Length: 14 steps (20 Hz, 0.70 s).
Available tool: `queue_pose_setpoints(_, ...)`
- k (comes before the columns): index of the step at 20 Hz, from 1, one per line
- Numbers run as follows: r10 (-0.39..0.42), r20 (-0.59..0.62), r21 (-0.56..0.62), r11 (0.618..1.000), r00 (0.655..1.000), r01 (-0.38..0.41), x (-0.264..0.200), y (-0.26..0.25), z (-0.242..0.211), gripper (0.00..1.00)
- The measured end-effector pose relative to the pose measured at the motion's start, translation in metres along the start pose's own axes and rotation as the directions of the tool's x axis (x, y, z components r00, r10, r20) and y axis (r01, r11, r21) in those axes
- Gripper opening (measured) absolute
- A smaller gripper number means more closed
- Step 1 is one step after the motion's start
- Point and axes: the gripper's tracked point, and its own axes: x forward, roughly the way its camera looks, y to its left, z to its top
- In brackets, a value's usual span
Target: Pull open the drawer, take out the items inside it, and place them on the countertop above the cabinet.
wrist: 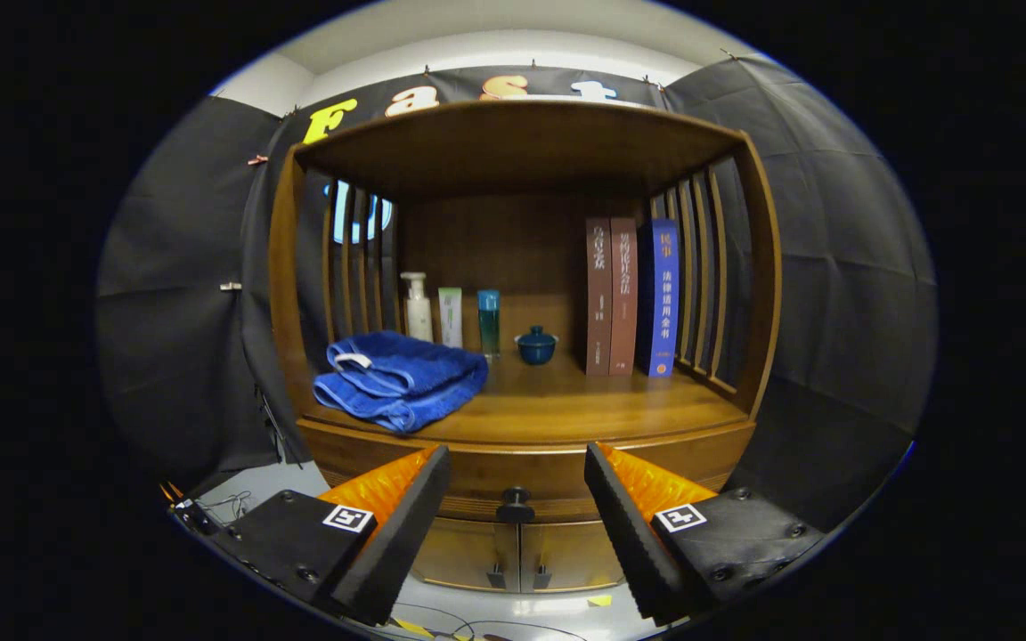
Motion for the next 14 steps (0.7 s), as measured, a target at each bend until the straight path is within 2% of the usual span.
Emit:
queue_pose_setpoints(10, 0.015, -0.183, 0.065, 0.998, 0.983, -0.003, 0.078, 0.003, -0.104, 0.99)
queue_pose_setpoints(11, 0.021, -0.193, 0.075, 0.997, 0.981, -0.006, 0.082, 0.003, -0.11, 0.96)
queue_pose_setpoints(14, 0.017, -0.207, 0.073, 0.997, 0.978, -0.002, 0.086, 0.004, -0.119, 0.65)
